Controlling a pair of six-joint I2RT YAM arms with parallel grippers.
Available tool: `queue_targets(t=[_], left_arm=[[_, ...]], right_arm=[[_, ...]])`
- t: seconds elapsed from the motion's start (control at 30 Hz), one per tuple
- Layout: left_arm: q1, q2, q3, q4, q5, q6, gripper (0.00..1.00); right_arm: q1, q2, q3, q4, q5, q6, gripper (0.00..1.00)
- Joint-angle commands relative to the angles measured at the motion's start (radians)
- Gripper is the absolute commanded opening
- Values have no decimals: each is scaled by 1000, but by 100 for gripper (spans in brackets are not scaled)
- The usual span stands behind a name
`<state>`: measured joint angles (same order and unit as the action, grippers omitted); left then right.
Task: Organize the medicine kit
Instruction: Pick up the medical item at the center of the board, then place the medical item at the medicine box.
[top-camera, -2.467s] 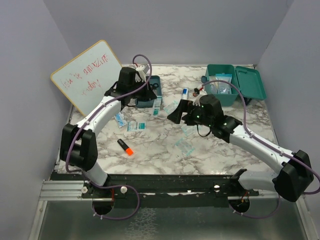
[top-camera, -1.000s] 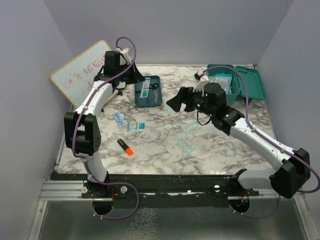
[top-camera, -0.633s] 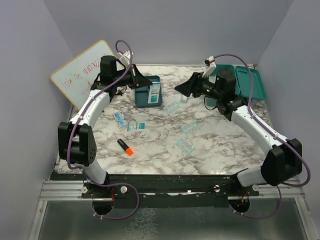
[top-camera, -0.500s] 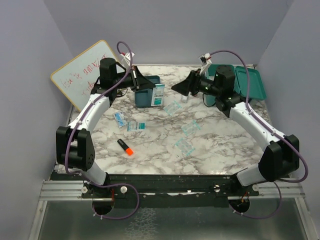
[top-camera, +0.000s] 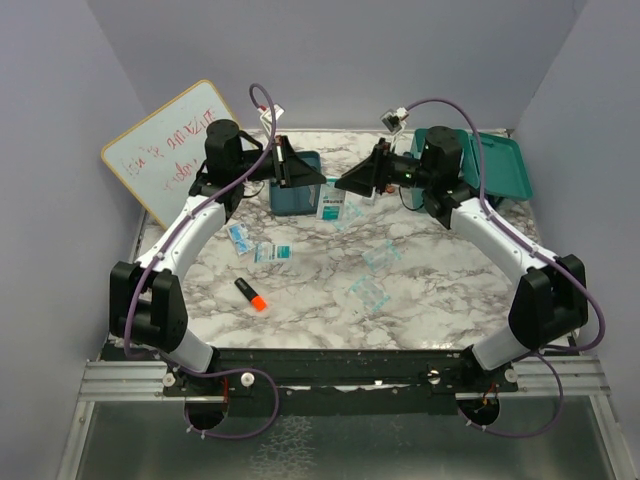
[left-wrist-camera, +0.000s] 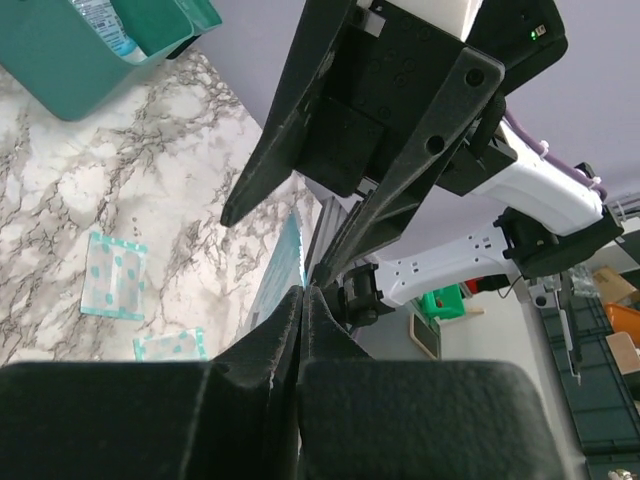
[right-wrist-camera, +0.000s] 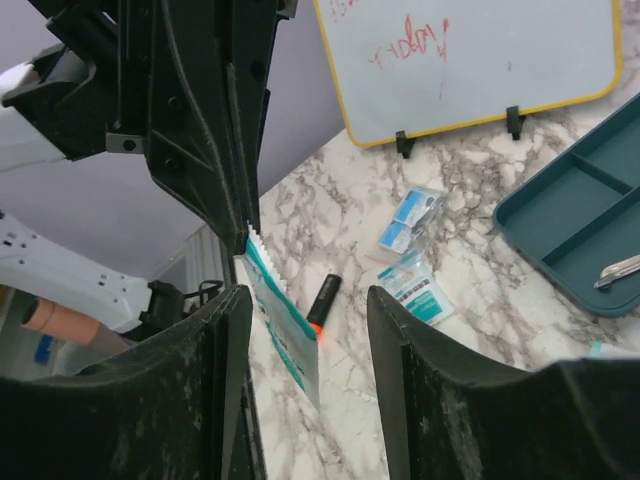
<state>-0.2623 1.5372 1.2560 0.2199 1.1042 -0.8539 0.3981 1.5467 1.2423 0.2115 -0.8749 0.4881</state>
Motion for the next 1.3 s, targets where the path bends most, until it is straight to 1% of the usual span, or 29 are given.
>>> queue_targets(t=[0.0,0.1,0.13,0.17,0.2,0.23,0.3,0.33,0.37,0.43,0.47,0.5,0.53,0.7,0.77,0.87,1.0,1.1,1.27], left_arm=[[-1,-26,-19,36,30,-10,0],[0,-26,-28,37,26,-7,0],[0,-26,-31,37,26,-5,0],[0,-26,-32,36,27,-6,0],[0,-28,-32,31,24,-1,0],[1,-29,-30,9,14,15,7],[5,-35,-10,-93,-30,89,38],[7,-38,8,-170,-61,139,53],[8,-39,27,-245,-101,198,63],[10,-40,71,-401,-182,305,72],[10,-41,85,-450,-224,345,79],[12,-46,90,-485,-253,370,93],[13,-52,91,-508,-282,389,98],[15,-81,75,-616,-439,490,99],[15,-94,42,-646,-539,532,99],[15,-121,-29,-669,-696,557,99],[15,-174,-136,-650,-839,561,99],[16,-211,-194,-644,-946,563,99],[17,-266,-259,-638,-1043,541,99]], right_arm=[[-1,-23,-50,128,-95,50,46],[-1,-24,-65,147,-110,58,21],[-1,-23,-67,150,-112,59,9],[-1,-23,-67,147,-107,58,2],[-1,-24,-67,139,-95,57,1],[-1,-26,-66,126,-80,53,1],[-2,-35,-57,72,-26,31,1],[-2,-41,-52,33,8,14,1],[-3,-47,-46,-5,49,0,1],[-8,-59,-35,-82,126,-30,1],[-14,-65,-33,-113,156,-41,1],[-22,-69,-30,-148,190,-52,1],[-31,-76,-24,-187,231,-64,1],[-86,-79,47,-414,425,-177,1],[-111,-64,97,-506,510,-239,0],[-157,-28,176,-630,634,-307,1],[-215,28,291,-730,791,-362,1],[-239,88,377,-791,936,-394,1],[-250,191,491,-847,1146,-431,1]])
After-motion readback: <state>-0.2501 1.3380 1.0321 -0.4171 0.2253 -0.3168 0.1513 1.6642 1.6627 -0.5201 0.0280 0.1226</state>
